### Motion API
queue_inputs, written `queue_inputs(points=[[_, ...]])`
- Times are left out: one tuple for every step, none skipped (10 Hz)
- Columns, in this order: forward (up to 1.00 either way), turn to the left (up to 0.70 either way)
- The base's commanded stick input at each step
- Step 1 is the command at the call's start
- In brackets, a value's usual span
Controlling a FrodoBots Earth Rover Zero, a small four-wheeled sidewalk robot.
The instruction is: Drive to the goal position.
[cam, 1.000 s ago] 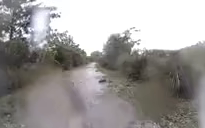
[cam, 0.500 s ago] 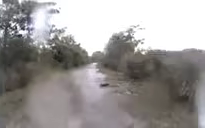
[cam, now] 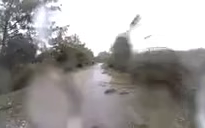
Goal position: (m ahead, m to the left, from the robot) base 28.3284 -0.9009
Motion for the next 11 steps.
queue_inputs(points=[[0.85,0.31],[0.85,0.34],[0.85,0.34],[0.85,0.14],[0.85,0.00],[0.85,0.00],[0.85,0.05],[0.85,0.19],[0.85,0.33],[0.85,0.28],[0.85,0.17]])
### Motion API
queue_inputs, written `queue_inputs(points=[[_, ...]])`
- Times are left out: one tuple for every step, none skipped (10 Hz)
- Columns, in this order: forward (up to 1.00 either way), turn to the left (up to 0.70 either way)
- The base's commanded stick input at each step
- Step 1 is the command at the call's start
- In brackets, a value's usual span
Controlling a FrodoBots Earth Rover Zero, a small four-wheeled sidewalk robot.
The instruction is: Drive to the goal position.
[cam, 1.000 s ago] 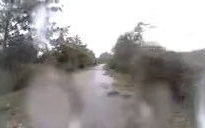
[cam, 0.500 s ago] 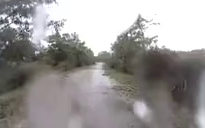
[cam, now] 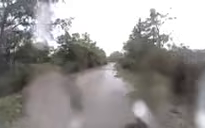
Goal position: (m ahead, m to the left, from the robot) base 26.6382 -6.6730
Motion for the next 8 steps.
queue_inputs(points=[[0.85,0.00],[0.85,0.00],[0.85,0.00],[0.85,0.15],[0.85,0.15],[0.85,0.00],[0.85,0.00],[0.85,0.00]])
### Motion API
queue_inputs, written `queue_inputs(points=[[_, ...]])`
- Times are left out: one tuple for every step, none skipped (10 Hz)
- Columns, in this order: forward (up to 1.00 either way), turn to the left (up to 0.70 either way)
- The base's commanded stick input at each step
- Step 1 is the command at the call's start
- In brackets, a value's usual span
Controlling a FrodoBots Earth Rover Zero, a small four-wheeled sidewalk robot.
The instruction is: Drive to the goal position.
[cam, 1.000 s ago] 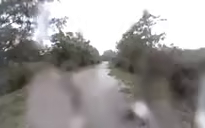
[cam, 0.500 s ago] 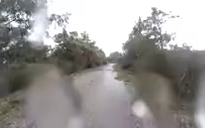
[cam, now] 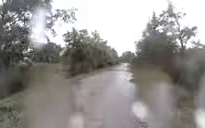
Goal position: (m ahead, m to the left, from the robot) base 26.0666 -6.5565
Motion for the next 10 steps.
queue_inputs(points=[[0.85,0.00],[0.85,0.00],[0.85,0.00],[0.85,0.00],[0.85,0.00],[0.85,0.00],[0.85,0.00],[0.85,0.00],[0.85,0.00],[0.85,0.00]])
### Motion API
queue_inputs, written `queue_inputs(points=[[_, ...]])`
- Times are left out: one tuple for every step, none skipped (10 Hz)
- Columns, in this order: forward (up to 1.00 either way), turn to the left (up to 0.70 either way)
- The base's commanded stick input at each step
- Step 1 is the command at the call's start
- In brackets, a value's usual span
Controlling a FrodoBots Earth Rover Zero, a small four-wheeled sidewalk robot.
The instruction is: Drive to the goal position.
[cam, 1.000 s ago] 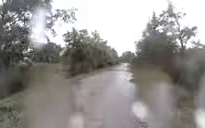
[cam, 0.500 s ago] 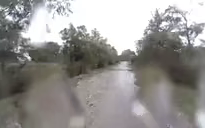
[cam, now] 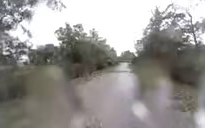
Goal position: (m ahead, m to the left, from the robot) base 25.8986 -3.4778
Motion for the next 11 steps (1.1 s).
queue_inputs(points=[[0.85,0.00],[0.85,0.00],[0.85,0.00],[0.85,0.00],[0.85,0.00],[0.85,-0.12],[0.85,-0.33],[0.85,-0.26],[0.85,-0.02],[0.85,0.00],[0.85,0.00]])
